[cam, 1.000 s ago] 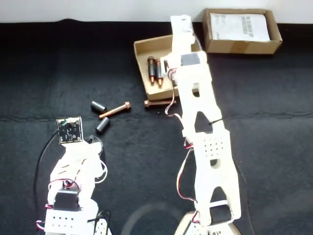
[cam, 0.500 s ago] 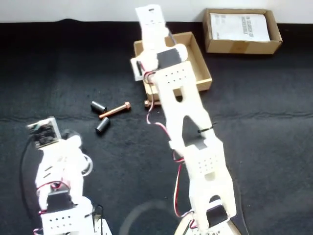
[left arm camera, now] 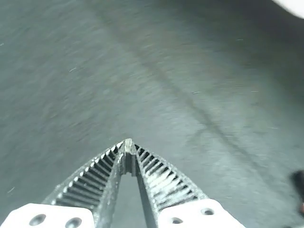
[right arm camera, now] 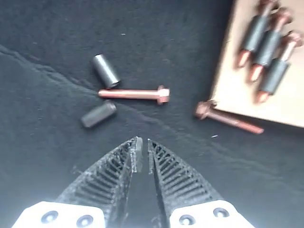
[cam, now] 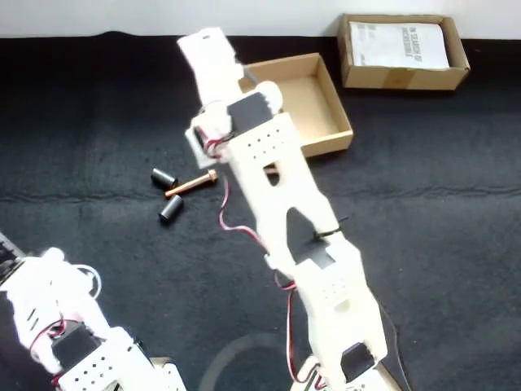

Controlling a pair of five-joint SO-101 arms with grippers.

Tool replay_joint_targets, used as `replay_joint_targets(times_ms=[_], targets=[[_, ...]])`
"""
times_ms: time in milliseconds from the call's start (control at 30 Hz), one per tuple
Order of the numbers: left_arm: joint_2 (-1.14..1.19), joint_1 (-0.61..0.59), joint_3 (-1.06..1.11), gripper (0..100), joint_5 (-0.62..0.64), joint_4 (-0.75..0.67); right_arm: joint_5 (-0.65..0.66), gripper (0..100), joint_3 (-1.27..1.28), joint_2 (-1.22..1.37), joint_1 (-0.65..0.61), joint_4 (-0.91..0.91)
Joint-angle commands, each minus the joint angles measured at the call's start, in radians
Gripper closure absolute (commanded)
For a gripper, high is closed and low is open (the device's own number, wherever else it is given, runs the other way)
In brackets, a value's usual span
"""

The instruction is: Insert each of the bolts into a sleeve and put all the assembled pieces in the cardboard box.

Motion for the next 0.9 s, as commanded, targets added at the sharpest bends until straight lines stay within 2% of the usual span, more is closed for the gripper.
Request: replay_joint_targets(times_ms=[0, 133, 267, 333, 600, 867], targets=[[-0.012, -0.084, 0.018, 99, -0.005, 0.063, -0.178, 98.7, -0.035, -0.067, -0.047, 0.016], [-0.013, -0.127, 0.018, 99, -0.005, 0.164, -0.41, 98.7, -0.044, 0.027, -0.096, -0.004], [-0.013, -0.124, 0.018, 99, -0.005, 0.178, -0.71, 98.7, -0.036, 0.153, -0.137, -0.019], [-0.013, -0.122, 0.018, 99, -0.005, 0.178, -0.801, 98.7, -0.036, 0.216, -0.16, -0.019], [-0.013, -0.12, 0.018, 99, -0.005, 0.178, -0.838, 98.7, -0.045, 0.367, -0.203, -0.033], [-0.013, -0.117, 0.018, 99, -0.005, 0.178, -0.778, 98.2, -0.047, 0.366, -0.206, -0.131]])
